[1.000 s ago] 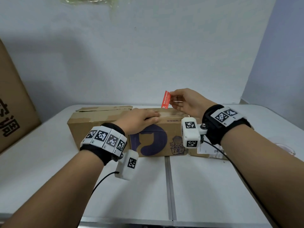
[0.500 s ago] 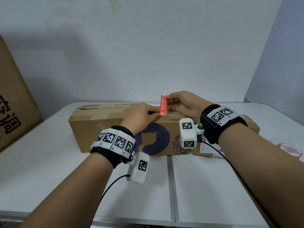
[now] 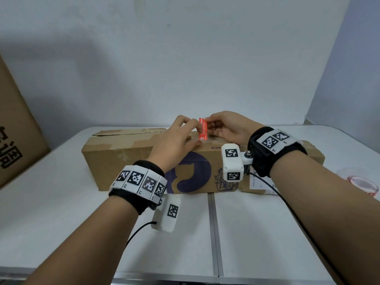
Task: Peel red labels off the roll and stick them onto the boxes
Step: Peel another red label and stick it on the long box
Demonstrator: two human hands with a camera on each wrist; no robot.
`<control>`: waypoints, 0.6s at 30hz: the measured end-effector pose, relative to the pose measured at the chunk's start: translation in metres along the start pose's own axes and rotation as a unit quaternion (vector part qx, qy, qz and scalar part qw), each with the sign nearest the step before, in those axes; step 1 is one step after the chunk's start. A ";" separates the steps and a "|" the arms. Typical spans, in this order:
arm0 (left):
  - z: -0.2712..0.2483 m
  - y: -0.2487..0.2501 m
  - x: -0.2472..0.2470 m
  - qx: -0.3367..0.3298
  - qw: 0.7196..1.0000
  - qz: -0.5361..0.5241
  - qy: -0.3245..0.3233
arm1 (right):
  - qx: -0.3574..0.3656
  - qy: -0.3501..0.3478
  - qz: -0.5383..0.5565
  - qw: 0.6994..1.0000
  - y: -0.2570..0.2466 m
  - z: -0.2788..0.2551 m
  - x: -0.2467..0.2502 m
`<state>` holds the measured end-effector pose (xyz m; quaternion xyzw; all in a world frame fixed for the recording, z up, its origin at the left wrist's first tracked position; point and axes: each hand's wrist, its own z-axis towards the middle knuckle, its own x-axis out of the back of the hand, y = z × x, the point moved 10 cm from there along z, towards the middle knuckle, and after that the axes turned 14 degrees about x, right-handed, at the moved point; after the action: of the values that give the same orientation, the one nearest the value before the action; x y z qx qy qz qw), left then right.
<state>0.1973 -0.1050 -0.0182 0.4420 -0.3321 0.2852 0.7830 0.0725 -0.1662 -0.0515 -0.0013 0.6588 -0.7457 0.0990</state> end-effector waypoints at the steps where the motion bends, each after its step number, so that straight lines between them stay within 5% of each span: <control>1: 0.000 0.000 -0.001 0.003 1.000 -0.012 -0.004 | 0.000 -0.003 -0.003 1.000 0.000 0.000 -0.001; 18: 0.005 -0.017 0.002 0.059 0.995 -0.075 0.009 | 0.047 -0.017 -0.142 0.989 -0.007 0.000 -0.005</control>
<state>0.2097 -0.1167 -0.0227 0.5087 -0.2733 0.2485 0.7777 0.0761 -0.1644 -0.0442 -0.1026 0.6144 -0.7823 0.0035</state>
